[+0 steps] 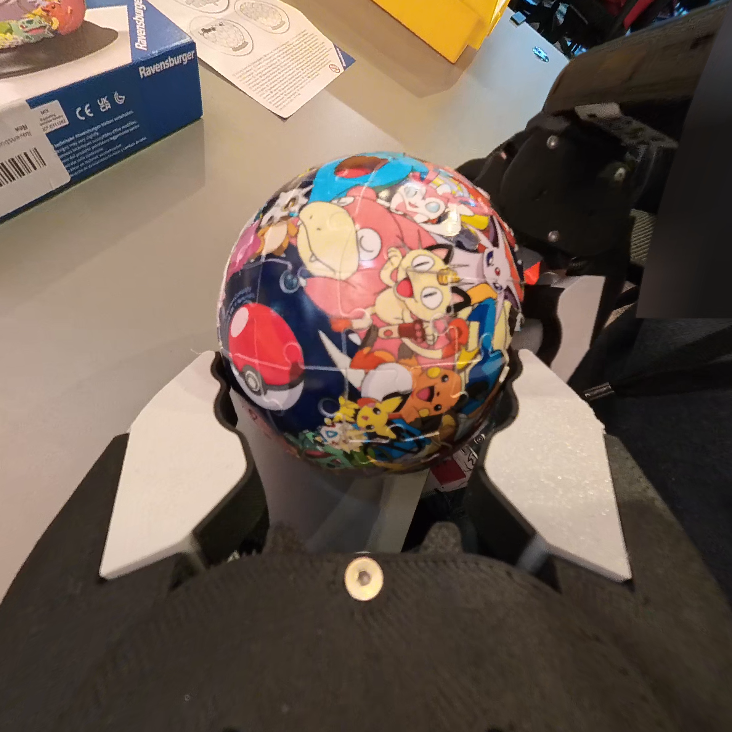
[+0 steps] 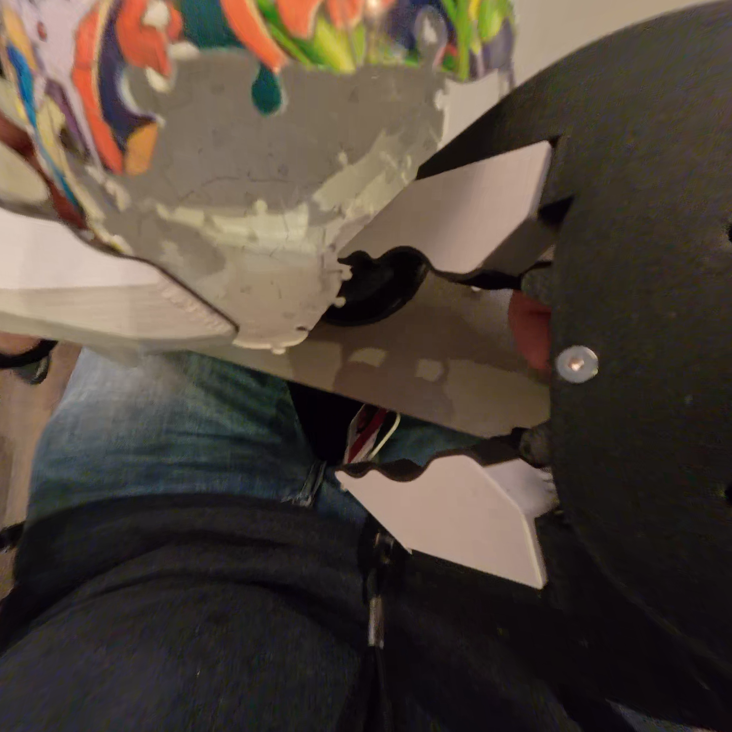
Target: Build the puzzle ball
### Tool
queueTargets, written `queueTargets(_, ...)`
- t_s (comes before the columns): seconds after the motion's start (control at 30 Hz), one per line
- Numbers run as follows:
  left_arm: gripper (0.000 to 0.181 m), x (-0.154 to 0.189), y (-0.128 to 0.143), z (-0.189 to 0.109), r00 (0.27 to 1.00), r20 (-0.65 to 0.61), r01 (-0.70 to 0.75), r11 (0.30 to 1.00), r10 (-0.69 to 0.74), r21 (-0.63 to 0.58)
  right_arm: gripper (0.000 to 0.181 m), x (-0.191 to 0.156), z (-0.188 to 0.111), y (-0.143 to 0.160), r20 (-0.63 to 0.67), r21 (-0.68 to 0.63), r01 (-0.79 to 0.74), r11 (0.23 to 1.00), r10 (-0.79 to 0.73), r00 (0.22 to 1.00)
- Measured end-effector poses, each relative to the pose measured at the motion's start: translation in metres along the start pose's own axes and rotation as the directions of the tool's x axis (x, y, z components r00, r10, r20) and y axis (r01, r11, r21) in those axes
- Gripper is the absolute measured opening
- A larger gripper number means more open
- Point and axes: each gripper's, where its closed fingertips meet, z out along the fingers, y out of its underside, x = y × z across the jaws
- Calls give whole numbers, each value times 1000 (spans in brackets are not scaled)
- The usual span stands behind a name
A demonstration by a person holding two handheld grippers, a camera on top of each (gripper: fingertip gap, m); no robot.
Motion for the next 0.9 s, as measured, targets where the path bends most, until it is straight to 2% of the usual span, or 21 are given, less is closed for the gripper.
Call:
queueTargets(0.07,128,-1,1,0,1000,3,3,1000,-3,-1,105,5,2,8,-37,-42,29,999,-30,999)
queueTargets(0.27,128,-2,1,0,1000,2,3,1000,-3,-4,123,4,11,18,-40,-127,122,984,-128,991)
queueTargets(0.43,128,-2,0,1,1000,6,6,1000,-6,-4,132,9,18,30,-76,-287,248,925,-279,957)
queueTargets(0.57,128,-2,-1,1,1000,2,14,1000,-14,-4,141,13,18,38,-62,-377,243,894,-286,956)
queueTargets(0.73,128,-3,-1,3,1000,5,10,1000,-10,-18,133,18,11,39,-86,-450,189,873,-253,964)
queueTargets(0.9,128,-3,-1,3,1000,5,14,1000,-14,-17,128,11,3,39,-114,-469,121,875,-196,974)
